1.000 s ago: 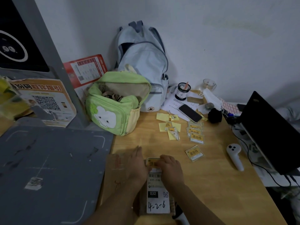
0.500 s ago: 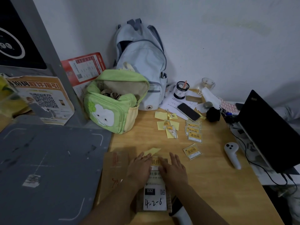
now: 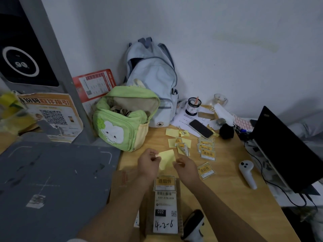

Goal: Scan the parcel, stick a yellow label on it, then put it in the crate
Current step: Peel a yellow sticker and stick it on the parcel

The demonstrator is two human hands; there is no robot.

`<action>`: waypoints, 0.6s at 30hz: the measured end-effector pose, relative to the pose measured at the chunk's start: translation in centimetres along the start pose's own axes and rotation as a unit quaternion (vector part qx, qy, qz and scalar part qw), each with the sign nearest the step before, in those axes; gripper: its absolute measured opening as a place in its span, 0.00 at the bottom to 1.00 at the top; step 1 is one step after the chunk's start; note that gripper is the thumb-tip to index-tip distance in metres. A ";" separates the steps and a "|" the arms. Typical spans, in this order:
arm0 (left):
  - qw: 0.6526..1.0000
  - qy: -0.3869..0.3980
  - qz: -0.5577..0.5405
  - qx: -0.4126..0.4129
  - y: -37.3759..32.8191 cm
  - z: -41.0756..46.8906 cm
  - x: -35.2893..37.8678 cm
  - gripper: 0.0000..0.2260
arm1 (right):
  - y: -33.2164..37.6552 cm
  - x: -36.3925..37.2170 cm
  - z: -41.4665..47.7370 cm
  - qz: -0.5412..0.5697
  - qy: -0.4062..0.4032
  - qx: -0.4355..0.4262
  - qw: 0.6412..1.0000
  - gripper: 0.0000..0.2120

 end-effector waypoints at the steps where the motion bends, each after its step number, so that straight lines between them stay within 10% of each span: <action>1: 1.000 -0.004 -0.012 -0.013 -0.4 0.1 -0.1 0.09 | 0.6 -0.3 0.0 0.010 -0.016 -0.012 1.000 0.14; 8: 0.999 -0.007 -0.016 -0.047 -0.7 0.4 0.2 0.12 | 1.7 -1.1 0.7 0.093 -0.050 0.052 0.993 0.03; 18: 0.987 0.046 0.022 -0.150 3.4 -0.8 -0.6 0.12 | -1.4 0.6 0.4 0.108 0.079 0.153 0.979 0.25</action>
Point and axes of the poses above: each hand's wrist, its own z-axis towards the middle knuckle, its own x-axis out of the palm, y = z × x, the point moved 2 cm from there along z, towards the middle knuckle, and after that the axes turned 9 degrees about -y, right-handed, at the moved point
